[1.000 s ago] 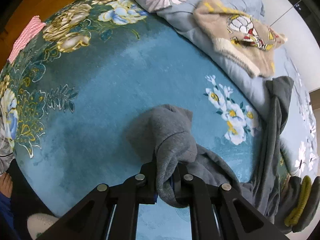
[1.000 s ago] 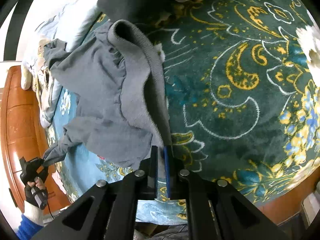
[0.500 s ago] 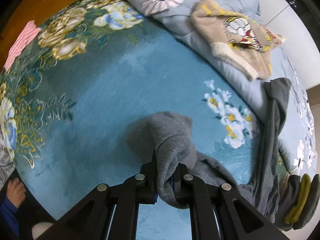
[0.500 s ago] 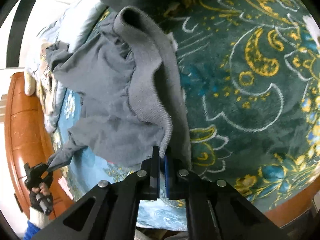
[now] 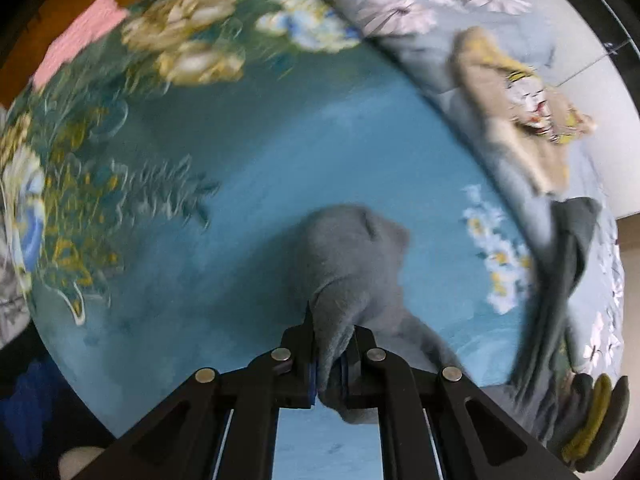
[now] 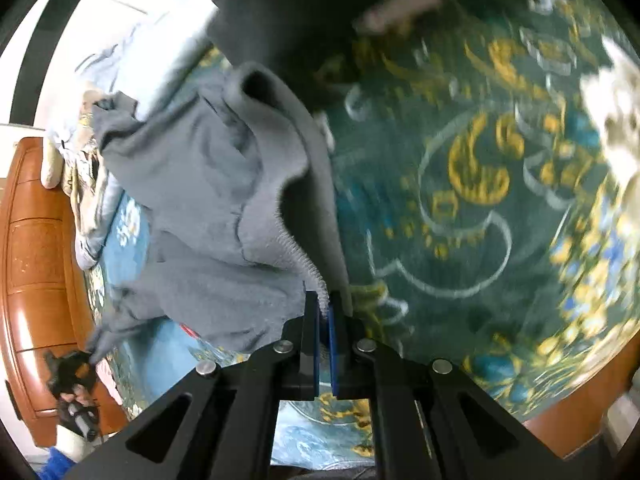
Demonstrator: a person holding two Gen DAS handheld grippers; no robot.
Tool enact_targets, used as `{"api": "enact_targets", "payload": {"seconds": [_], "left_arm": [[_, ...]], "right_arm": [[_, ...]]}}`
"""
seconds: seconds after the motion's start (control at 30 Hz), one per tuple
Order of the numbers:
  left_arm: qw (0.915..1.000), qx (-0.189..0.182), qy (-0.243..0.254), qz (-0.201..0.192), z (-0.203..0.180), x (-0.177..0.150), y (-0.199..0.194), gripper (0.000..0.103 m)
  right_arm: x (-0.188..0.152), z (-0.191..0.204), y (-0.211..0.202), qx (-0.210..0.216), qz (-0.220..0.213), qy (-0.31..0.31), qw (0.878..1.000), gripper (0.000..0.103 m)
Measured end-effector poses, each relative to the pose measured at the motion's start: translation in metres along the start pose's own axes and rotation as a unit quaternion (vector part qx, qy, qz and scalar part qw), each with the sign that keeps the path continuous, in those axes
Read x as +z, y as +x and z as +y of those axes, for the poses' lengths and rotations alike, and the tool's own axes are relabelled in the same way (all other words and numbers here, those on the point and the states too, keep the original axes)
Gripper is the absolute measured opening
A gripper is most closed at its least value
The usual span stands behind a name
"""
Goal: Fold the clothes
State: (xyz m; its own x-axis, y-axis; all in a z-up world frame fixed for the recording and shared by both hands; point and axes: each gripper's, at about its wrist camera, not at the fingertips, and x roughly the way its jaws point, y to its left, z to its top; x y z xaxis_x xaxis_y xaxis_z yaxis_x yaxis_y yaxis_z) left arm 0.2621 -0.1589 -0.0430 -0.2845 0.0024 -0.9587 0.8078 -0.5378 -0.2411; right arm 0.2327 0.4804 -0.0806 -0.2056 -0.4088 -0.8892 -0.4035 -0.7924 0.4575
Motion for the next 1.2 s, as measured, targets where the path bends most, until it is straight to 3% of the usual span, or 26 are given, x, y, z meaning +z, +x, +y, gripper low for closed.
{"api": "enact_targets", "payload": {"seconds": [0.13,0.23,0.37,0.5,0.77,0.97,1.13,1.2], "left_arm": [[0.9991,0.009,0.039,0.013,0.003,0.005,0.010,0.012],[0.9976,-0.022,0.059,0.031,0.003,0.013,0.010,0.013],[0.9903,-0.047,0.121,0.050,-0.008,0.019,0.004,0.044],[0.9883,-0.043,0.142,0.036,-0.019,0.027,-0.005,0.052],[0.9709,-0.026,0.238,0.011,-0.090,0.026,0.032,0.054],[0.9784,-0.013,0.198,0.057,-0.101,0.028,0.093,0.054],[0.9718,-0.001,0.231,0.050,-0.102,0.023,0.100,0.054],[0.9716,-0.005,0.231,0.050,-0.099,0.024,0.099,0.048]], "right_arm": [[-0.004,-0.004,0.007,0.001,-0.011,-0.007,1.000,0.003],[-0.004,-0.005,0.008,0.001,-0.025,-0.015,1.000,0.004],[-0.009,-0.001,0.015,-0.015,-0.033,-0.029,0.999,0.004],[-0.018,-0.002,0.022,-0.032,-0.040,-0.019,0.999,0.006],[-0.019,0.012,0.026,-0.084,-0.042,-0.003,0.996,0.006],[-0.019,0.022,0.029,-0.119,-0.035,0.008,0.992,0.006],[-0.019,0.032,0.031,-0.145,-0.038,0.014,0.989,0.006],[-0.021,0.039,0.033,-0.158,-0.038,0.007,0.987,0.006]]}}
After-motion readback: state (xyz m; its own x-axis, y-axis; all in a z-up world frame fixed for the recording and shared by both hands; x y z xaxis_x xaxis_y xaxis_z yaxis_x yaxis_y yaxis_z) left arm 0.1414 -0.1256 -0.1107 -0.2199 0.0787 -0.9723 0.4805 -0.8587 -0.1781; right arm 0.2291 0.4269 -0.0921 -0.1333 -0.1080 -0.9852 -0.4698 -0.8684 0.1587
